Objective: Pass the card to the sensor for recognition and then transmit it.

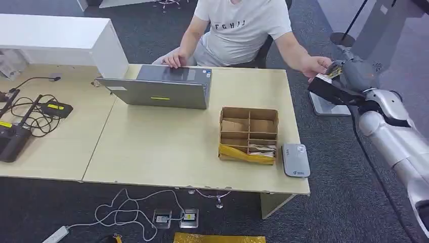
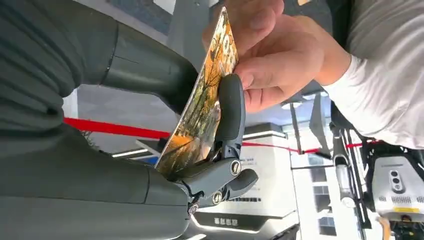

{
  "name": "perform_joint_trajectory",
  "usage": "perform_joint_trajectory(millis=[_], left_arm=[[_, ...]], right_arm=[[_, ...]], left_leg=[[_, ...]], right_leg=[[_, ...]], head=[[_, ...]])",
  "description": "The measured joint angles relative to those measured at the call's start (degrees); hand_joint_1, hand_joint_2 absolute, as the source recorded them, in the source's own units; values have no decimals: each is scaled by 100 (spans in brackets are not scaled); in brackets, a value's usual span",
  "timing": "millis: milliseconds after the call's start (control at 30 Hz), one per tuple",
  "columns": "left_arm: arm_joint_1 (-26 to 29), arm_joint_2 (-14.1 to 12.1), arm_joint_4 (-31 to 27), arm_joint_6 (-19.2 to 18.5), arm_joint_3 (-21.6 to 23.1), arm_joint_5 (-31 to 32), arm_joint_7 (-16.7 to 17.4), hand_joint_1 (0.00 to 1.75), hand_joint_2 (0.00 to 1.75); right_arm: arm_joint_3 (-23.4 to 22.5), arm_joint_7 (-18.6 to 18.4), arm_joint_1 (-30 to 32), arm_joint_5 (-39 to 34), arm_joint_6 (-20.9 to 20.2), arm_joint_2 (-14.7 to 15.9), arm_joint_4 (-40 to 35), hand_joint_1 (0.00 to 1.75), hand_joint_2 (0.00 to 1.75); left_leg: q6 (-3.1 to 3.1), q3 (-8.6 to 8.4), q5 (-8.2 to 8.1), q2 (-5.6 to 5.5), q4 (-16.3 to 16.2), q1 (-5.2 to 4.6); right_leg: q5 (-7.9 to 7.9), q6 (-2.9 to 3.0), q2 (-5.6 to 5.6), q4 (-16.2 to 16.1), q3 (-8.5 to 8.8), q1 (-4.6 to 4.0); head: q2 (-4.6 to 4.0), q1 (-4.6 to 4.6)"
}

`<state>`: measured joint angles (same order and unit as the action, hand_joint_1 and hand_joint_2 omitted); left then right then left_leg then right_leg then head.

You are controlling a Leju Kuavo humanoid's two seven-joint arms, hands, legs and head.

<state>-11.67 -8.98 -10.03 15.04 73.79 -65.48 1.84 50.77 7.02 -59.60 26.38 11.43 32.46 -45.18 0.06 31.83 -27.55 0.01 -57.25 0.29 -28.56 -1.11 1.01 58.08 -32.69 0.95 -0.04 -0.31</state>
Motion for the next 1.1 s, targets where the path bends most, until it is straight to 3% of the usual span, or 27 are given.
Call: perform_joint_trajectory(millis=[33,67,100,133,167,600,1100], left_arm=[[8,0,0,0,0,4,0,0,0],[21,0,0,0,0,2,0,0,0],[31,-2,0,0,0,2,0,0,0],[46,-2,0,2,0,-2,0,0,0],[62,-4,0,9,0,-11,-2,0,0],[90,-9,0,48,0,-13,-15,0,0],[96,-7,0,114,0,-11,-15,0,0]], right_arm=[[-6,-20,20,2,-2,2,-17,175,175],[-13,-39,43,2,-11,2,-35,150,175],[-20,-44,61,4,-17,4,-48,7,175],[-44,-66,95,15,-44,11,-85,0,175],[-61,-90,126,26,-55,26,-112,0,0],[-288,-81,263,376,-37,70,-430,0,0],[-700,-243,538,256,-39,188,-1045,0,0]], left_leg=[[0,0,0,0,0,0],[0,0,0,0,0,0],[0,0,0,0,0,0],[0,1,0,0,0,0],[0,3,0,0,0,0],[0,2,0,2,0,0],[0,1,0,4,0,0]], right_leg=[[0,0,0,0,-1,0],[0,0,0,0,-2,0],[0,0,-1,0,-3,0],[0,0,-1,0,-4,0],[0,0,-1,0,-6,0],[0,0,-5,0,-6,0],[0,0,-7,0,-7,0]], head=[[0,2],[0,0],[0,0],[0,2],[0,0],[0,2],[0,2]])
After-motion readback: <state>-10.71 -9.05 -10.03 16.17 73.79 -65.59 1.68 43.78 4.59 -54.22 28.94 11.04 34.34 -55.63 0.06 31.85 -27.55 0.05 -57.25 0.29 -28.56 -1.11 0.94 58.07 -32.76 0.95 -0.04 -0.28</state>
